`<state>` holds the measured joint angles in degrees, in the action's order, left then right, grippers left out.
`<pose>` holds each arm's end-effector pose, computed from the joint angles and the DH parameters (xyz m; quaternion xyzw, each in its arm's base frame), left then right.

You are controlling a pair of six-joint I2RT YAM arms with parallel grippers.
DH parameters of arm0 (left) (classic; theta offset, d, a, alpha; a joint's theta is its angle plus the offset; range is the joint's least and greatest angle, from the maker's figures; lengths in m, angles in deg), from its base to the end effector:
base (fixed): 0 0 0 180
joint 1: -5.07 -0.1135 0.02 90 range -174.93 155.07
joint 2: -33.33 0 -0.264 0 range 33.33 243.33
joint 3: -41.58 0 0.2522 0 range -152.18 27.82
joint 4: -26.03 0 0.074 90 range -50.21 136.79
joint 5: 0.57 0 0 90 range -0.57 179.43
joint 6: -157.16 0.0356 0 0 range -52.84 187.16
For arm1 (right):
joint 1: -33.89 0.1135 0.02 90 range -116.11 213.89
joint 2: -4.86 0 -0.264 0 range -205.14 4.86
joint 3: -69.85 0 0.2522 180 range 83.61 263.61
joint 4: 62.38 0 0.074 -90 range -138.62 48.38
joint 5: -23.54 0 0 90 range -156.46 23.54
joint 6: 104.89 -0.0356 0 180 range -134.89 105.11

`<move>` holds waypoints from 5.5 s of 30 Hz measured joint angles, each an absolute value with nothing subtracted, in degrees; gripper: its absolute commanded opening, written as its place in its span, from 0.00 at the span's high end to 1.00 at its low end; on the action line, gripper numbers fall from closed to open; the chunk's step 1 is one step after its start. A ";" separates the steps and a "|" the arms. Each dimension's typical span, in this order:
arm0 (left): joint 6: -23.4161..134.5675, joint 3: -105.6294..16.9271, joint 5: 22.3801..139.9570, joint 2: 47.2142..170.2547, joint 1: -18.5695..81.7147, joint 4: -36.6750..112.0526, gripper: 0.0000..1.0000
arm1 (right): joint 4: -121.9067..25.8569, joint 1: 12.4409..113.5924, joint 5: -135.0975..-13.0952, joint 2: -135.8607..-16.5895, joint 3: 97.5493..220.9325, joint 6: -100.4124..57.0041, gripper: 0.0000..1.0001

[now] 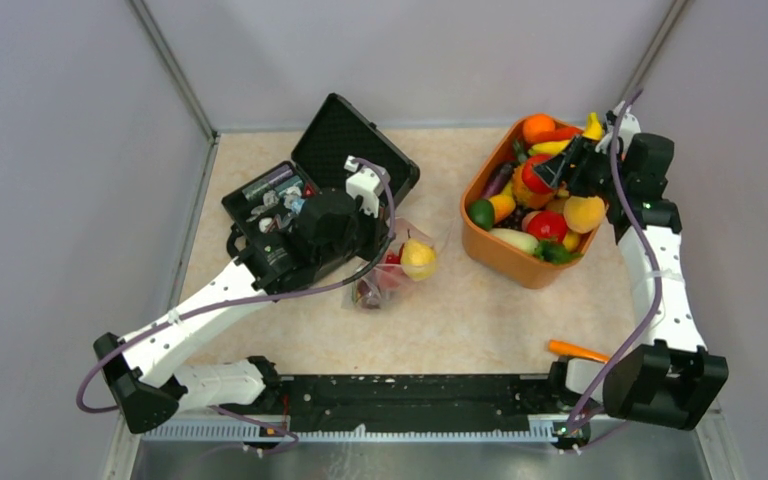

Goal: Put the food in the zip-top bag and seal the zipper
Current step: Pick up the fake fruit from the bin, then place the fake fruit in the zipper food storage bag, then adjust the zipper food storage bag at the center of the board.

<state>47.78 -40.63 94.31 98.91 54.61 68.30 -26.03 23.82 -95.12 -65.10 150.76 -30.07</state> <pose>0.1653 -0.1892 0.3787 0.1981 0.8224 -0.2714 0.4591 0.2710 -0.0308 0.3643 0.0499 0.8281 0.2321 0.5079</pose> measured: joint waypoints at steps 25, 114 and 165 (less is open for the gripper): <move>45.86 -41.09 93.29 101.12 54.61 67.93 1.00 | -31.30 57.59 -114.64 -52.73 147.88 -26.62 0.62; 48.52 -45.09 84.37 99.46 50.33 70.25 0.71 | -29.99 71.25 -77.61 -63.96 151.64 -46.77 1.00; 71.01 -36.26 44.20 90.32 45.69 58.91 0.02 | 20.04 71.28 -118.60 -78.41 183.79 26.54 1.00</move>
<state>71.01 -36.26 44.20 90.32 45.69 58.91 20.04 71.28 -118.60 -78.41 183.79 26.54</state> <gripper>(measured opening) 0.977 0.003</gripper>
